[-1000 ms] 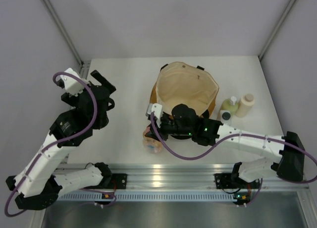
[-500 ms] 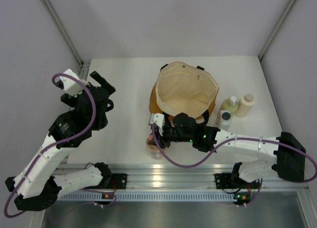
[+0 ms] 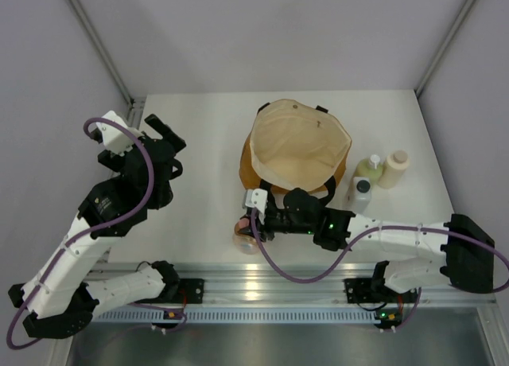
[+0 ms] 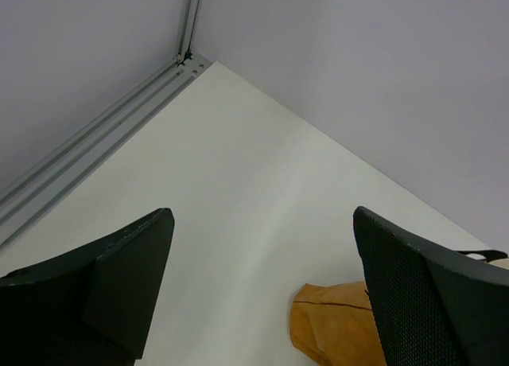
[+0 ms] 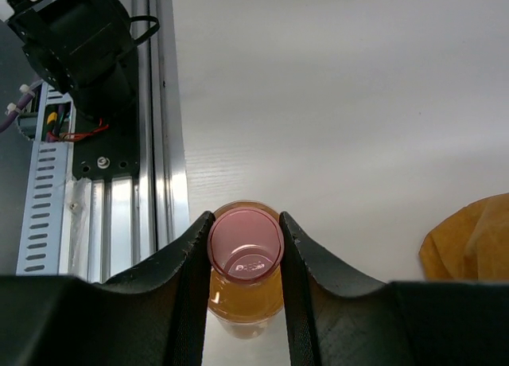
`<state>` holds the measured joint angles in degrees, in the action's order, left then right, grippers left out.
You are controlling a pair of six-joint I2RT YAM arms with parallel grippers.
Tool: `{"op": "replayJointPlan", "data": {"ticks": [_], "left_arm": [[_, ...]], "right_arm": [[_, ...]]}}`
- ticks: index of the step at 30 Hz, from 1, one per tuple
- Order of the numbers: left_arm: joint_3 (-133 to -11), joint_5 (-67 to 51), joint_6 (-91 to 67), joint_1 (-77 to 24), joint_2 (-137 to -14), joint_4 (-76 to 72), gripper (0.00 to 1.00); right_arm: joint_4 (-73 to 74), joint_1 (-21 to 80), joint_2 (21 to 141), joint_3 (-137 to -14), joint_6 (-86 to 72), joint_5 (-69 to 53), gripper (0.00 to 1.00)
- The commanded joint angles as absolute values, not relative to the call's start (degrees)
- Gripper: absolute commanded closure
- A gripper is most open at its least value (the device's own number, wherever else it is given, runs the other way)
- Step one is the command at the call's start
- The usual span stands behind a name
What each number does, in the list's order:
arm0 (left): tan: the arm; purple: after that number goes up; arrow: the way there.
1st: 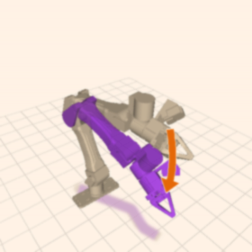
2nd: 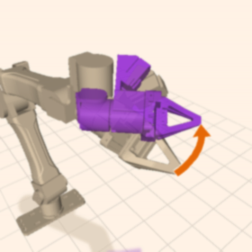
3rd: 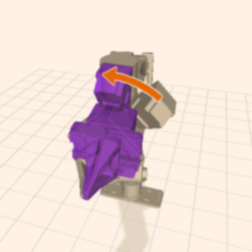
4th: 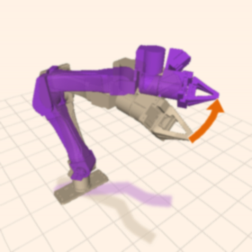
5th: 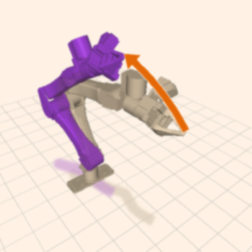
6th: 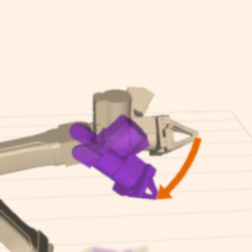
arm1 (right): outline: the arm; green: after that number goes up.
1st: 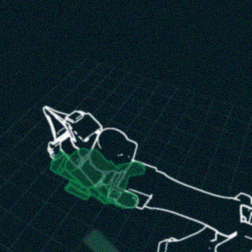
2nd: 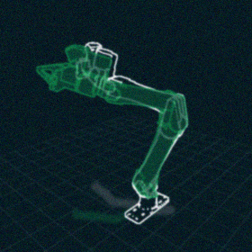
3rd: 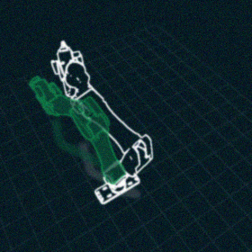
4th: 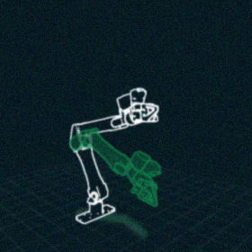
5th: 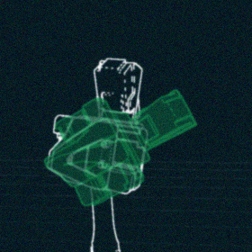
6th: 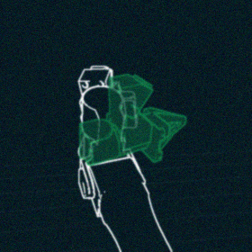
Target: Take the personal care products out of the canvas bag
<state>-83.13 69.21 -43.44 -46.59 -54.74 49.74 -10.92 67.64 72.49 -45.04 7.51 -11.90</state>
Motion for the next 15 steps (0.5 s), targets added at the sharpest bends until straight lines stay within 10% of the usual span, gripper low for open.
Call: {"op": "replayJointPlan", "data": {"ticks": [1, 8, 15], "left_arm": [[-82.88, 69.26, -43.94, -46.41, -54.49, 49.13, 0.02], [-82.79, 69.17, -44.03, -46.41, -54.76, 49.13, 0.02], [-82.44, 68.82, -44.21, -46.41, -54.49, 49.13, 0.02]], "right_arm": [[-25.39, 69.08, 68.64, -43.95, 10.81, -10.81, 1.00], [-24.35, 69.08, 69.34, -43.85, 12.13, -10.63, 0.96], [-22.94, 69.08, 69.26, -44.30, 11.16, -11.25, 0.64]]}}
